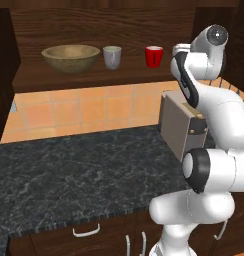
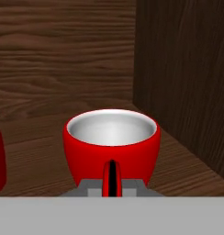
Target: Gather all objects into one cabinet and sort the glasses and bowls to opposite sides.
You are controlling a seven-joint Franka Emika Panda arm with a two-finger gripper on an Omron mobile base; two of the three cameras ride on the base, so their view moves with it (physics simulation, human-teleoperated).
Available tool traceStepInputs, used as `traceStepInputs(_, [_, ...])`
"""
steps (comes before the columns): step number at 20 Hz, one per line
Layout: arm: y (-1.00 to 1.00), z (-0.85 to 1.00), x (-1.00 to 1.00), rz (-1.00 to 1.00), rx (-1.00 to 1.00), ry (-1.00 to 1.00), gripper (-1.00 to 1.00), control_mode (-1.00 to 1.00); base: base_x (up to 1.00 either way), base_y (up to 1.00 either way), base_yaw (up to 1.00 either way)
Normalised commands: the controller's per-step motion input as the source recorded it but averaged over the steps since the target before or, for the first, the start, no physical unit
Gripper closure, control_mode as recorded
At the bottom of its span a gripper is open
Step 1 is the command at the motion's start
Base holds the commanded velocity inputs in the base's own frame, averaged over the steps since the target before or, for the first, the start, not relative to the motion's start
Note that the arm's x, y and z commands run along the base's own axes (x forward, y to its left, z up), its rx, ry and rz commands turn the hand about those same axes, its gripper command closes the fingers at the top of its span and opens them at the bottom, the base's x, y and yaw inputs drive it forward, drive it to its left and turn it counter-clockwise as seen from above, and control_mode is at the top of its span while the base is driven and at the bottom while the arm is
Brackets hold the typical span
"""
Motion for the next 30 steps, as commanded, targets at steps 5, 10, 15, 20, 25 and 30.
traceStepInputs(5, [-0.13, -0.01, 0.50, 0.00, 0.00, 0.00, 1.00, -1.00, 0.00, 0.00, 0.00])
traceStepInputs(10, [-0.14, 0.00, 0.48, 0.00, 0.00, 0.00, 1.00, -1.00, 0.00, 0.00, 0.00])
traceStepInputs(15, [-0.15, -0.03, 0.49, 0.00, 0.00, 0.00, 1.00, -1.00, 0.00, 0.00, 0.00])
traceStepInputs(20, [-0.12, -0.06, 0.39, 0.00, 0.00, -0.01, 1.00, -1.00, 0.00, 0.00, 0.00])
traceStepInputs(25, [-0.01, -0.22, 0.11, 0.00, 0.00, 0.00, 1.00, -1.00, 0.00, 0.00, 0.00])
traceStepInputs(30, [0.00, -0.28, 0.00, 0.00, 0.00, 0.00, 1.00, -1.00, 0.00, 0.00, 0.00])
